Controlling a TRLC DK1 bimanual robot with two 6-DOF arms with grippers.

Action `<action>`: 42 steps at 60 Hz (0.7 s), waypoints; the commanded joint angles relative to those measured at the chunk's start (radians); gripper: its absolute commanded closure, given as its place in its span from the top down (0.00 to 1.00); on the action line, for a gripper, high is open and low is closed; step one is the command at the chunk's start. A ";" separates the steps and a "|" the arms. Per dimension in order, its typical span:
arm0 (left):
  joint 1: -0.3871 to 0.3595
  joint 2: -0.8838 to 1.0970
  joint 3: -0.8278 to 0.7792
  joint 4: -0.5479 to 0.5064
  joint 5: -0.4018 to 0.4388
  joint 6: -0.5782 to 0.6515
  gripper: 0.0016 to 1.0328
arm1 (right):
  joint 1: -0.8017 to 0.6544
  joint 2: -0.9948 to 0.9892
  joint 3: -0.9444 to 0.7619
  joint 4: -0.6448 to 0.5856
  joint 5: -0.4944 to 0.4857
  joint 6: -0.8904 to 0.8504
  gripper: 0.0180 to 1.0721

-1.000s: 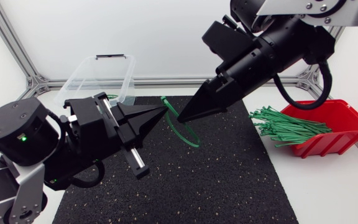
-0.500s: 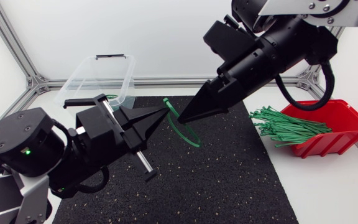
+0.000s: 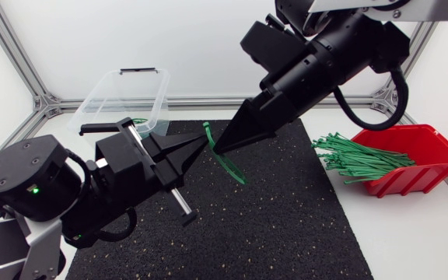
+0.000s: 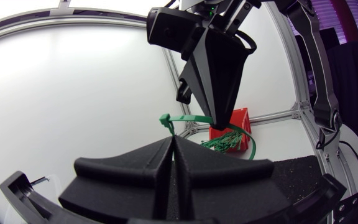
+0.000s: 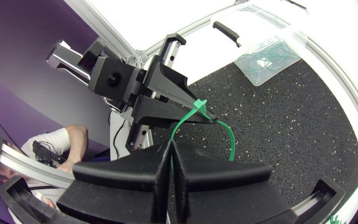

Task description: Take a green cable tie from the red box, thread the tail through the head to close it, then place it in the transparent bin on the left.

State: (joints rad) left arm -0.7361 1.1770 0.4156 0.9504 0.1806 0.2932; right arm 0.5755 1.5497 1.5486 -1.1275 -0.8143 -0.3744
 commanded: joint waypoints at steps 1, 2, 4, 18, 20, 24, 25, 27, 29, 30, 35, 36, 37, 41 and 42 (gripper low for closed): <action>-0.013 0.006 -0.026 0.014 0.007 0.027 0.03 | 0.014 0.035 0.031 -0.014 -0.002 0.000 0.05; -0.013 0.004 -0.028 0.014 0.007 0.027 0.03 | 0.014 0.035 0.034 -0.015 -0.002 -0.001 0.05; -0.013 0.004 -0.031 0.016 0.005 0.027 0.03 | 0.014 0.035 0.041 -0.022 -0.002 -0.004 0.05; -0.028 -0.010 -0.038 0.021 -0.007 0.027 0.03 | 0.006 0.044 0.054 -0.035 0.015 -0.011 0.05; -0.029 -0.011 -0.038 0.021 -0.009 0.029 0.03 | 0.004 0.049 0.054 -0.035 0.017 -0.011 0.05; -0.040 -0.013 -0.037 0.021 -0.018 0.035 0.03 | 0.000 0.058 0.061 -0.037 0.021 -0.009 0.05; -0.043 -0.014 -0.037 0.021 -0.020 0.037 0.03 | -0.002 0.059 0.062 -0.038 0.024 -0.011 0.05; -0.045 -0.019 -0.038 0.021 -0.026 0.037 0.03 | -0.006 0.064 0.064 -0.038 0.024 -0.011 0.05; -0.048 -0.022 -0.041 0.021 -0.029 0.037 0.03 | -0.011 0.067 0.065 -0.038 0.029 -0.011 0.05; -0.048 -0.023 -0.041 0.021 -0.030 0.038 0.03 | -0.012 0.070 0.064 -0.038 0.030 -0.011 0.05; -0.045 -0.027 -0.046 0.021 -0.035 0.040 0.03 | -0.022 0.076 0.057 -0.037 0.032 -0.012 0.05; -0.045 -0.028 -0.047 0.021 -0.035 0.041 0.03 | -0.023 0.076 0.057 -0.037 0.032 -0.012 0.05; -0.045 -0.030 -0.049 0.021 -0.036 0.041 0.03 | -0.023 0.076 0.059 -0.037 0.030 -0.012 0.05; -0.045 -0.036 -0.055 0.021 -0.038 0.049 0.03 | -0.025 0.073 0.061 -0.037 0.030 -0.012 0.05; -0.046 -0.036 -0.057 0.022 -0.040 0.054 0.03 | -0.026 0.073 0.061 -0.037 0.030 -0.012 0.05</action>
State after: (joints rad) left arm -0.7624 1.1584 0.3855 0.9516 0.1249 0.3157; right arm 0.5545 1.6051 1.5852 -1.1721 -0.7879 -0.3748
